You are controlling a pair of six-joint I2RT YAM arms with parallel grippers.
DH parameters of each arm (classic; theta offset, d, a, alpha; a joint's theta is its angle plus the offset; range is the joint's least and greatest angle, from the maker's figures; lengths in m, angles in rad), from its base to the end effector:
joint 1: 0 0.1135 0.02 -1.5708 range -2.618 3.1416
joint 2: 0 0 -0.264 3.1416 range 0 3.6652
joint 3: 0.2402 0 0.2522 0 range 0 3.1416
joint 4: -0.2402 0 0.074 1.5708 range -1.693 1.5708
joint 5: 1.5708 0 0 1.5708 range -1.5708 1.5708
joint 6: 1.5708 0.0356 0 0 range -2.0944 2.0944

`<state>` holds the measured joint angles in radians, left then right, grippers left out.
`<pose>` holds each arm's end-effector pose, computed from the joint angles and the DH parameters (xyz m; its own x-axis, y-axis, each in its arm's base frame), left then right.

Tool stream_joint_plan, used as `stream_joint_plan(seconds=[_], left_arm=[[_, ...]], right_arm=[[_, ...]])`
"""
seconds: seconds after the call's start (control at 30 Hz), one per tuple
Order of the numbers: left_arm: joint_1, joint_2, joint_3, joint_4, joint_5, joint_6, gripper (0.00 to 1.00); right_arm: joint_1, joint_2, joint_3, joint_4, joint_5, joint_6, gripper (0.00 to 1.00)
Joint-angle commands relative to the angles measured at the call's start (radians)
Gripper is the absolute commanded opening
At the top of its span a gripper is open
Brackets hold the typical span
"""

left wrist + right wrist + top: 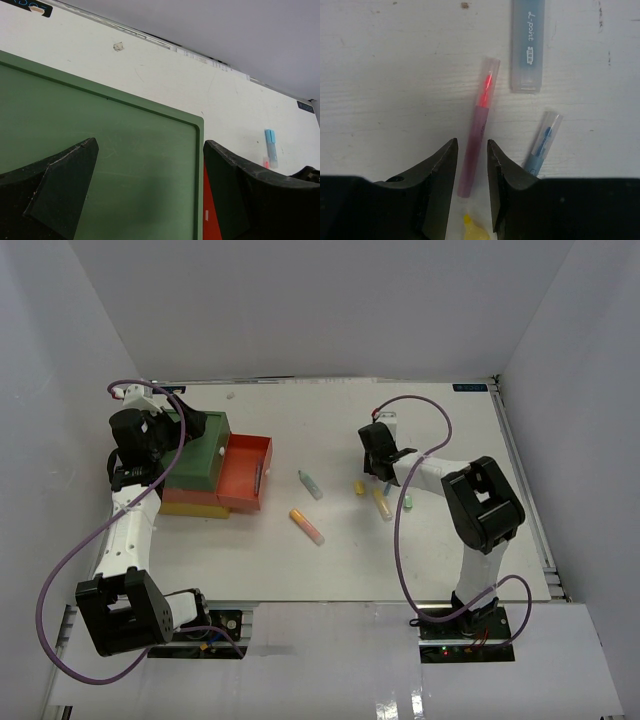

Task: Sort the stationery into containers
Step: Pick up the pen from the center of the board.

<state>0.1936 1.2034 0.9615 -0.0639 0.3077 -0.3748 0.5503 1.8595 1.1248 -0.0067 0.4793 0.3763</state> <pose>0.2771 0.0433 0.3270 -0.3116 -0.4166 -0.8540 -0.0150 0.9008 -0.4339 0.3453 0.1926 0.1756 -0.5993 0.0149 -0.8004 0.0496 0.9986 -0.0186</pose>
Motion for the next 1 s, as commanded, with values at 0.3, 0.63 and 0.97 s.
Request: stream_joint_plan(seconds=[0.3, 0.63, 0.97], left_arm=[[-0.002, 0.008, -0.035, -0.126, 0.028, -0.018, 0.98], [-0.002, 0.007, -0.033, -0.125, 0.036, -0.022, 0.98], [-0.002, 0.008, -0.035, -0.123, 0.039, -0.026, 0.98]], right_arm=[[-0.021, 0.096, 0.082, 0.008, 0.031, 0.044, 0.14], [0.026, -0.091, 0.076, -0.006, -0.048, 0.050, 0.08], [0.276, -0.148, 0.156, 0.214, -0.228, 0.251, 0.11]])
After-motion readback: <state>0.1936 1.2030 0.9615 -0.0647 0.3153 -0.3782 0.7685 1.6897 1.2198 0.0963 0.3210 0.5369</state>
